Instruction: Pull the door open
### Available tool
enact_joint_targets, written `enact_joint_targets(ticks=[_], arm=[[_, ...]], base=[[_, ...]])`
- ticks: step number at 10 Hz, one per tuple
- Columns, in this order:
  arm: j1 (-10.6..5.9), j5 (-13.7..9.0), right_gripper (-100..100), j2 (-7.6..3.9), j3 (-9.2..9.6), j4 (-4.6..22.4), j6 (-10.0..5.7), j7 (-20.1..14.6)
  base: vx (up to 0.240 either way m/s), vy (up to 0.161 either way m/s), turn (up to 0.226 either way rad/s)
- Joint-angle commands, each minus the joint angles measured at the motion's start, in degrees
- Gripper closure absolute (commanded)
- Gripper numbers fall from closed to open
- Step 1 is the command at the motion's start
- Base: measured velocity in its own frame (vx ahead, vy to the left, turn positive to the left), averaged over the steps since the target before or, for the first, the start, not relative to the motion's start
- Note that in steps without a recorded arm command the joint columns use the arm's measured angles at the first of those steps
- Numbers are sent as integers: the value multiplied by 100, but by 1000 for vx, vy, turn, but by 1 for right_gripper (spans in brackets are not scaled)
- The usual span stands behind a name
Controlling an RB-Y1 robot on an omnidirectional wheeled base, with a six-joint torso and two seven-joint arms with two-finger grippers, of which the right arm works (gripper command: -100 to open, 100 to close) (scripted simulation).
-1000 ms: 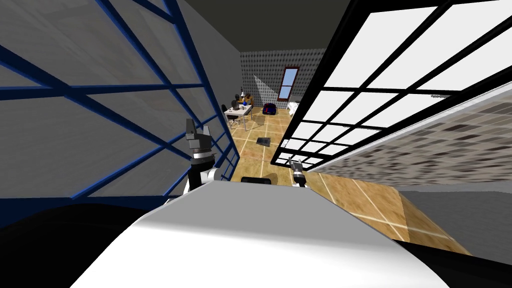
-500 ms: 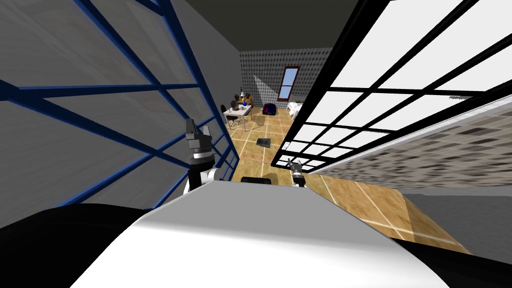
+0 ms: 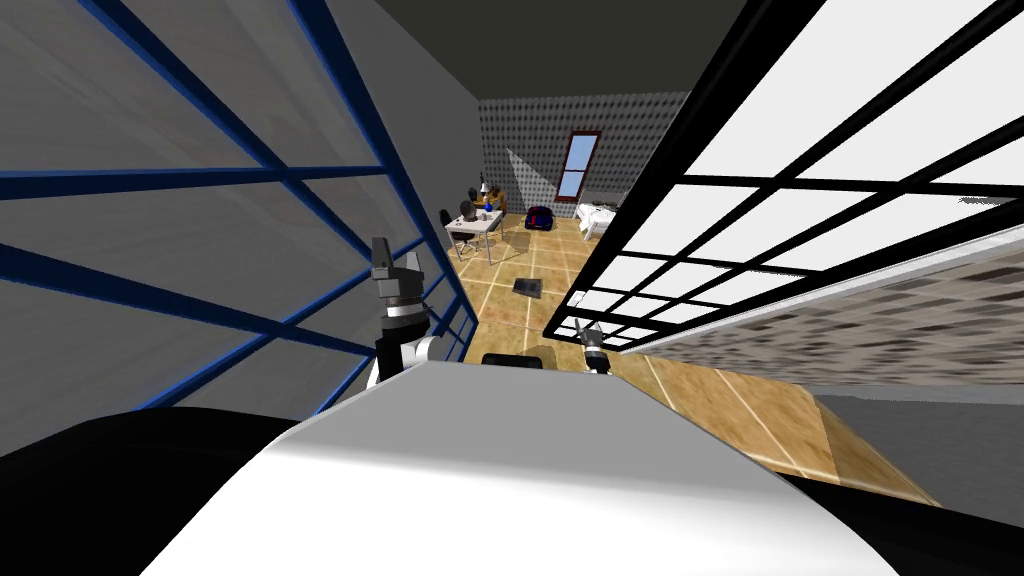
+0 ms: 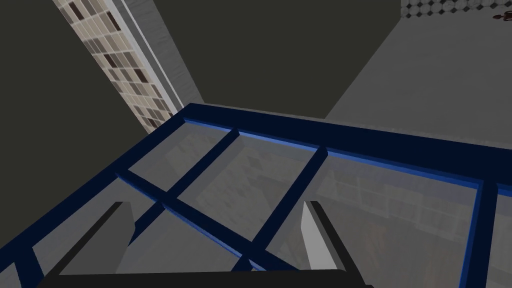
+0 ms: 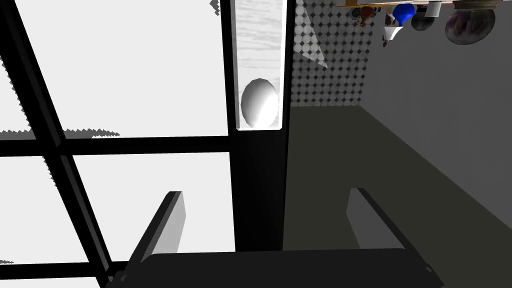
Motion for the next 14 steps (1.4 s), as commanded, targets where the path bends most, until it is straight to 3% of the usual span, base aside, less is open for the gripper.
enact_joint_targets(ticks=[1,9,10,14], arm=[[-1,-13,-100,9,-26,15,-4,23],[-9,-74,-100,50,-153,94,-24,130],[-9,-74,100,50,-153,94,-24,130],[-9,-74,100,50,-153,94,-24,130]], base=[[141,3,48],[192,-35,44],[-17,-2,-33],[-20,2,8]])
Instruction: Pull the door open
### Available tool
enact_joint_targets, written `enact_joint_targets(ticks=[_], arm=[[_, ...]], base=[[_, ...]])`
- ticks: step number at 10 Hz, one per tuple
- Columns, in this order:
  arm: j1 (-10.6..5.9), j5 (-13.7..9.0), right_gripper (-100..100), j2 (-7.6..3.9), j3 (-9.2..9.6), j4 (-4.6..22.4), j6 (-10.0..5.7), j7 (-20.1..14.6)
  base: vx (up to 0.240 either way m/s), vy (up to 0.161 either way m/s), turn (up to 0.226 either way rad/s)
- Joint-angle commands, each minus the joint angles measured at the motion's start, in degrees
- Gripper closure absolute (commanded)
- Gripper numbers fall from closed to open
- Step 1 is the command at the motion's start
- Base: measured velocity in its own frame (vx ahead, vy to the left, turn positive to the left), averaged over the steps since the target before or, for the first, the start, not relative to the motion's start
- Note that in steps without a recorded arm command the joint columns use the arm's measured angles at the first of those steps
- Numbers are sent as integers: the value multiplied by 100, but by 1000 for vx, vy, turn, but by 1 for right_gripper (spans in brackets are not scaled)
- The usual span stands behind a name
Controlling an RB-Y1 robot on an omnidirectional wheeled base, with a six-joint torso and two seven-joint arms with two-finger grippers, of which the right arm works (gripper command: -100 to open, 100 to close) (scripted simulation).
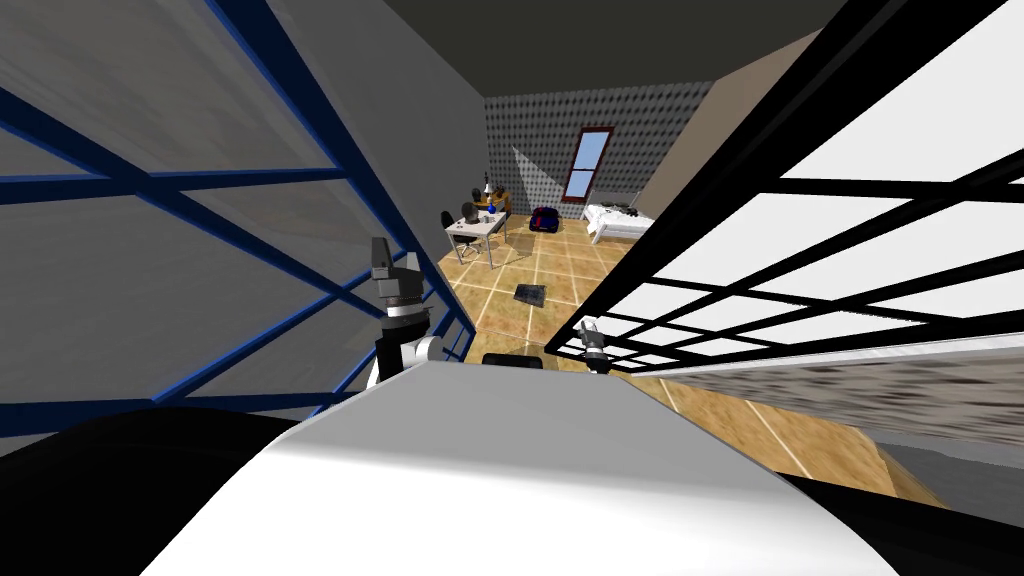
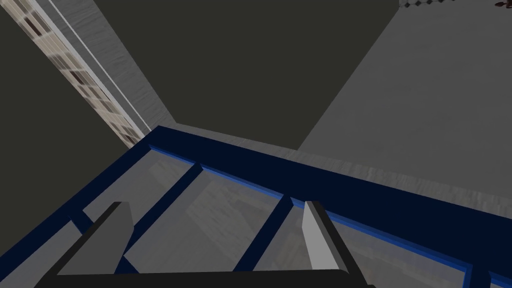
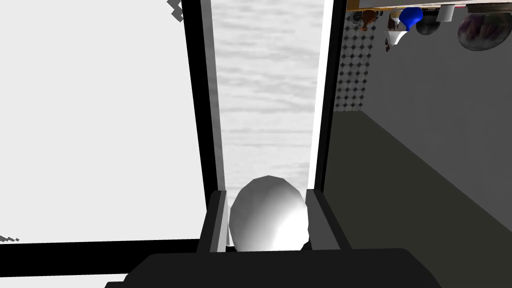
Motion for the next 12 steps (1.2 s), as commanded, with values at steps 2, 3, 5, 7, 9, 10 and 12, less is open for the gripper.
enact_joint_targets(ticks=[2,3,5,7,9,10,12], arm=[[-3,-61,100,-7,27,8,3,-192],[-5,-81,100,-9,36,10,4,-255],[-14,-181,100,-23,81,21,8,-566],[-22,-261,100,-33,118,30,11,-814],[-31,-360,100,-46,163,40,15,-1110],[-36,-417,100,-54,189,46,17,-1267],[-47,-533,100,-69,241,59,22,-1588]], base=[[-8,-3,20],[-23,-13,39],[-32,-17,51],[-29,-11,33],[-30,-16,45],[-36,-14,56],[-44,-18,55]])
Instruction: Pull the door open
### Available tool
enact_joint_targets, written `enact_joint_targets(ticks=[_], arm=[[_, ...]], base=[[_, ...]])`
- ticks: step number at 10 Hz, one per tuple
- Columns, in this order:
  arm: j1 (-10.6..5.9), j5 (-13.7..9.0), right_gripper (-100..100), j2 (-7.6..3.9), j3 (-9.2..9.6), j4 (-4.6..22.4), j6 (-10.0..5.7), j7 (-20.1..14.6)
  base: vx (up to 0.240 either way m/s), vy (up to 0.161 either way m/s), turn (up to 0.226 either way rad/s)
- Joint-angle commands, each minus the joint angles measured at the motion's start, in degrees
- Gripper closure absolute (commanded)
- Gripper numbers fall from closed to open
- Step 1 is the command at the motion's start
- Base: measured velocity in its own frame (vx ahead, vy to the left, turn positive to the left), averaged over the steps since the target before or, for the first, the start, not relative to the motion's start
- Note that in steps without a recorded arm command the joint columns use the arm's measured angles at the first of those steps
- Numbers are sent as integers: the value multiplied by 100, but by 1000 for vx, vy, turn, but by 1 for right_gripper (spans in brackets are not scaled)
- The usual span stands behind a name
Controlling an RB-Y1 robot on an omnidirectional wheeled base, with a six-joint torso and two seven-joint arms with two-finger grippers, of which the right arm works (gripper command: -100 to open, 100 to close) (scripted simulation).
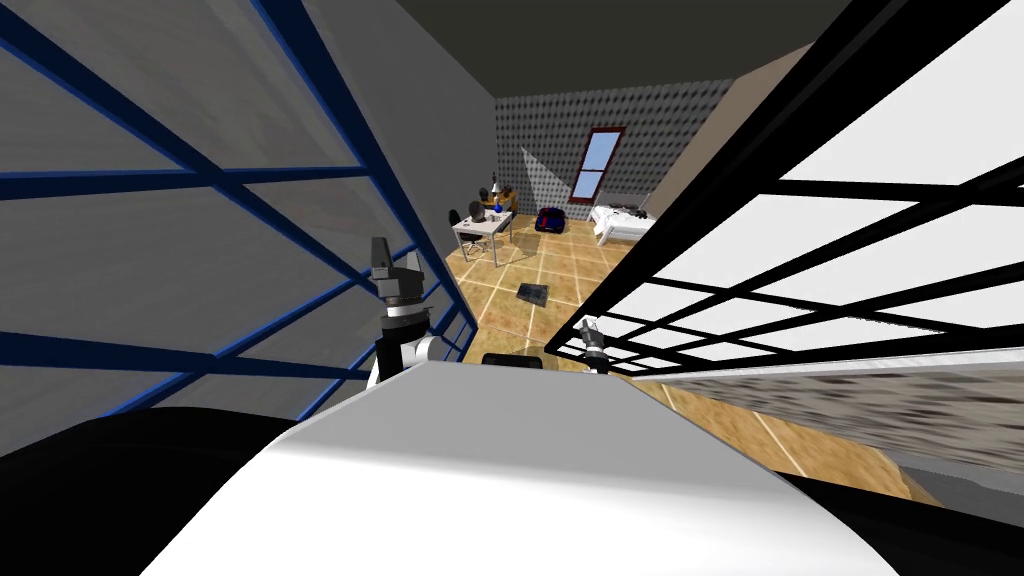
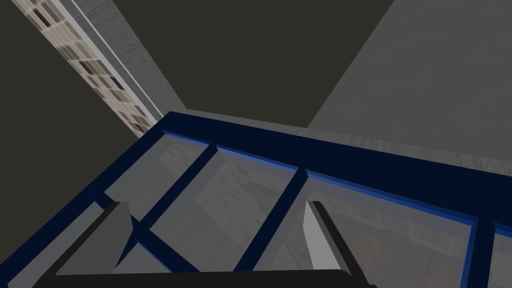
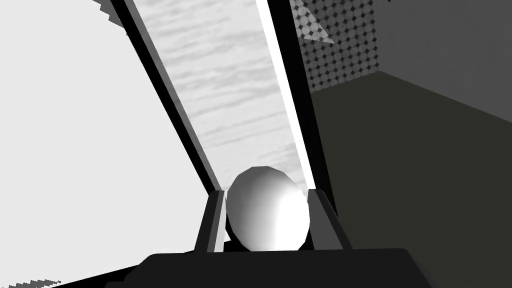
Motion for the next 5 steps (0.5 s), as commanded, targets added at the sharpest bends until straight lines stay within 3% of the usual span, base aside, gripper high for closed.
enact_joint_targets(ticks=[1,5], arm=[[-2,-40,100,1,19,15,-13,-163],[-21,-243,100,-26,111,37,-5,-747]], base=[[-30,-11,27],[-32,-13,41]])
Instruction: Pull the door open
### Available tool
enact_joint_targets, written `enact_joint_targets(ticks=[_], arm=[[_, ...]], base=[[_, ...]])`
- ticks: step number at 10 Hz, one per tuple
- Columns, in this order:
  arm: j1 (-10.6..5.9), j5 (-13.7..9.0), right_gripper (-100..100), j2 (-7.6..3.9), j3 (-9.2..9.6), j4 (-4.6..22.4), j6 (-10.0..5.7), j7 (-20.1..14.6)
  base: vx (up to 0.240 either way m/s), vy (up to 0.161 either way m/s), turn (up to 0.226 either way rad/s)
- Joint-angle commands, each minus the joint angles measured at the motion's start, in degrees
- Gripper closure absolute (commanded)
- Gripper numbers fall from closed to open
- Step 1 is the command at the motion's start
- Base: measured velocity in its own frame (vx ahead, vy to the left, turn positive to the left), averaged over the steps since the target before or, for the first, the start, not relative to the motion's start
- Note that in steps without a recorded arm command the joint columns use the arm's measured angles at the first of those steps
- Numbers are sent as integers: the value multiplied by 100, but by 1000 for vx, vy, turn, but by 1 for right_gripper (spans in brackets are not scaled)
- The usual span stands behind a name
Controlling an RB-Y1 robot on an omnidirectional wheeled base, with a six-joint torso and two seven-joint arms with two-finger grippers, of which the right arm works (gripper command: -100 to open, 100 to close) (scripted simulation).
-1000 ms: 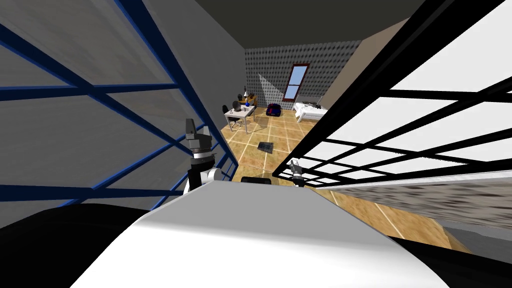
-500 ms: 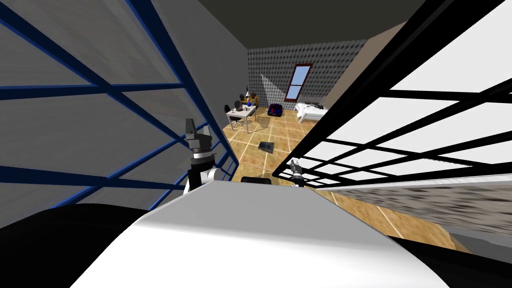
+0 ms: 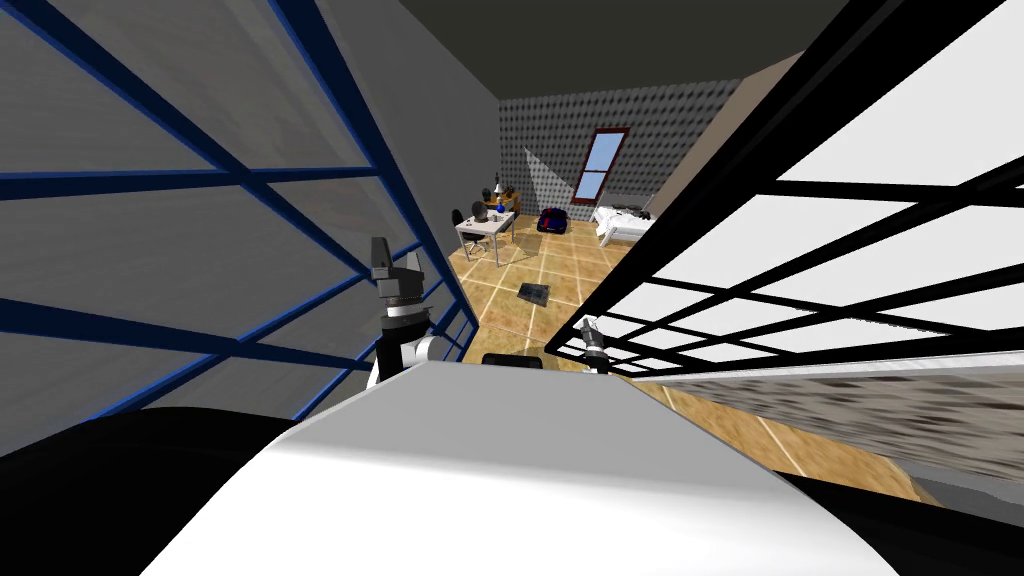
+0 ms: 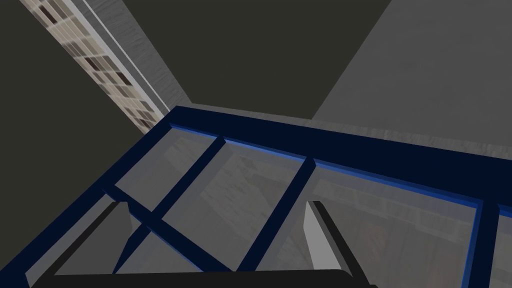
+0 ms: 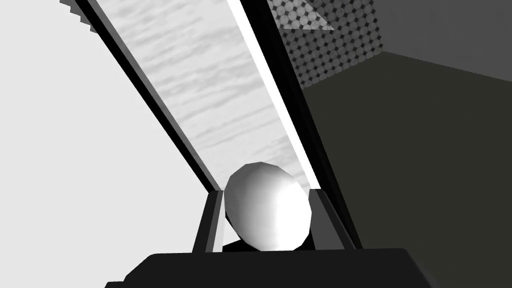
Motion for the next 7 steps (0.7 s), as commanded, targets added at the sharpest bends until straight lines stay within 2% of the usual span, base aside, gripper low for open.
enact_joint_targets(ticks=[1,5,7], arm=[[-8,-111,100,-6,53,13,-2,-286],[-21,-256,100,-25,119,28,4,-749],[-37,-425,100,-47,196,46,11,-1108]], base=[[-41,-19,79],[-35,-16,41],[-46,-13,63]])
